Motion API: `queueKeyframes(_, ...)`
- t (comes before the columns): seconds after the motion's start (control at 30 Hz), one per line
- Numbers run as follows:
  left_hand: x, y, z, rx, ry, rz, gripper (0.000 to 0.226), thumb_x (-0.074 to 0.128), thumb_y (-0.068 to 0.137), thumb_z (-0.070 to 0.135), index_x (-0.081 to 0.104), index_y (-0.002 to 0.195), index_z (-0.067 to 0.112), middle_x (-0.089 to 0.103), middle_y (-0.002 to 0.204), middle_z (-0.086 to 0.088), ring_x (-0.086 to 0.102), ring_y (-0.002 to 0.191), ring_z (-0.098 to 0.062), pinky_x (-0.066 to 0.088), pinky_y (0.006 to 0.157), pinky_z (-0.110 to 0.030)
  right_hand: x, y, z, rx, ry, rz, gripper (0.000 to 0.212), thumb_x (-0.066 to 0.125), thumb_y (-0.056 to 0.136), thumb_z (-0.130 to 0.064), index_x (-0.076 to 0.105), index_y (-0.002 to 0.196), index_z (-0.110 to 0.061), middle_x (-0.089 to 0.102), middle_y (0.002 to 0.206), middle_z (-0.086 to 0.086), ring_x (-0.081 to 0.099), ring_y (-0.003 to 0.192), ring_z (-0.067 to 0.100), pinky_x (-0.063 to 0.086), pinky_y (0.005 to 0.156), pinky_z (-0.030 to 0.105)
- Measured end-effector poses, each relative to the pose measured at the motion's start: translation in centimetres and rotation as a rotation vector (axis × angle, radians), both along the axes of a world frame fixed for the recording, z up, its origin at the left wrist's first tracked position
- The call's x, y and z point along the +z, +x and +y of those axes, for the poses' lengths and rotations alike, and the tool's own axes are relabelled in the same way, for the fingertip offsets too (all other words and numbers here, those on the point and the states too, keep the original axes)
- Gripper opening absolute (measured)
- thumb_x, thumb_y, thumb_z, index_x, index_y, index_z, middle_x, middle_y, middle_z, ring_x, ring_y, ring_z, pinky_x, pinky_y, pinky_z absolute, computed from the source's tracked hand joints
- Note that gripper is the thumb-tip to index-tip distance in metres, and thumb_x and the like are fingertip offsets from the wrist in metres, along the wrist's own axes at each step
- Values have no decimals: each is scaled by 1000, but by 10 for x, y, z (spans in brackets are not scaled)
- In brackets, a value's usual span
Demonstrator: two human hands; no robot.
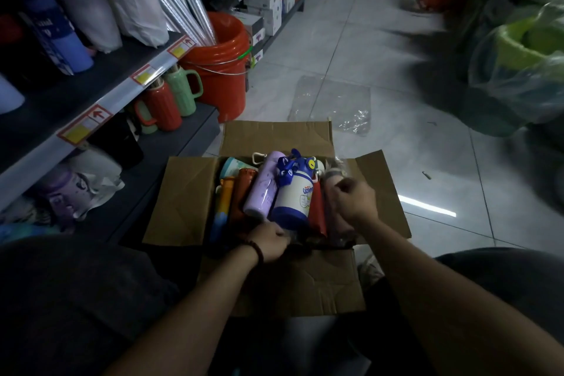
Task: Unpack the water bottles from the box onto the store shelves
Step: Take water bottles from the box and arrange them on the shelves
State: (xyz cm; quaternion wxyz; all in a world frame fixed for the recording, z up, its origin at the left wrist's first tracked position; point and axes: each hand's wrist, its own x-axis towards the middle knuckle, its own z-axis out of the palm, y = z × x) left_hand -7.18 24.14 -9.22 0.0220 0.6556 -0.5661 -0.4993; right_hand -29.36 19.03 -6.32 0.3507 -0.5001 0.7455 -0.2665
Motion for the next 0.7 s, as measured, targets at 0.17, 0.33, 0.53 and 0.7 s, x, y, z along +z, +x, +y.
queueKeyframes(0.17, 85, 2, -42, -27, 186, 137, 29, 54, 102, 43, 64, 121, 24, 73, 109, -2, 67, 76, -19, 52, 66, -30, 23, -28, -54, 31, 50, 151, 16, 71, 90, -22, 73, 77, -15, 74, 78, 9, 73, 75, 26, 62, 67, 39)
queueKeyframes(0.33, 127, 17, -85, -170, -45, 23, 23, 51, 104, 43, 66, 98, 26, 73, 109, -2, 74, 86, -25, 56, 75, -36, 7, -42, -85, 108, 271, 226, 22, 79, 91, -23, 69, 89, -5, 70, 84, 12, 63, 64, 18, 51, 50, 27)
queueKeyframes(0.53, 123, 18, -114, -224, -114, -31, 26, 52, 105, 35, 68, 106, 14, 74, 109, -9, 71, 75, -24, 48, 62, -27, -38, -37, -93, 31, 345, 269, 56, 86, 81, -38, 62, 118, -3, 68, 116, 15, 69, 96, 26, 60, 71, 33)
queueKeyframes(0.7, 113, 11, -125, -220, -130, -5, 31, 53, 104, 32, 70, 110, 7, 76, 108, -15, 72, 72, -26, 50, 64, -33, -51, -35, -97, -43, 394, 189, 52, 87, 82, -38, 53, 108, -9, 60, 100, 8, 62, 90, 21, 56, 72, 32)
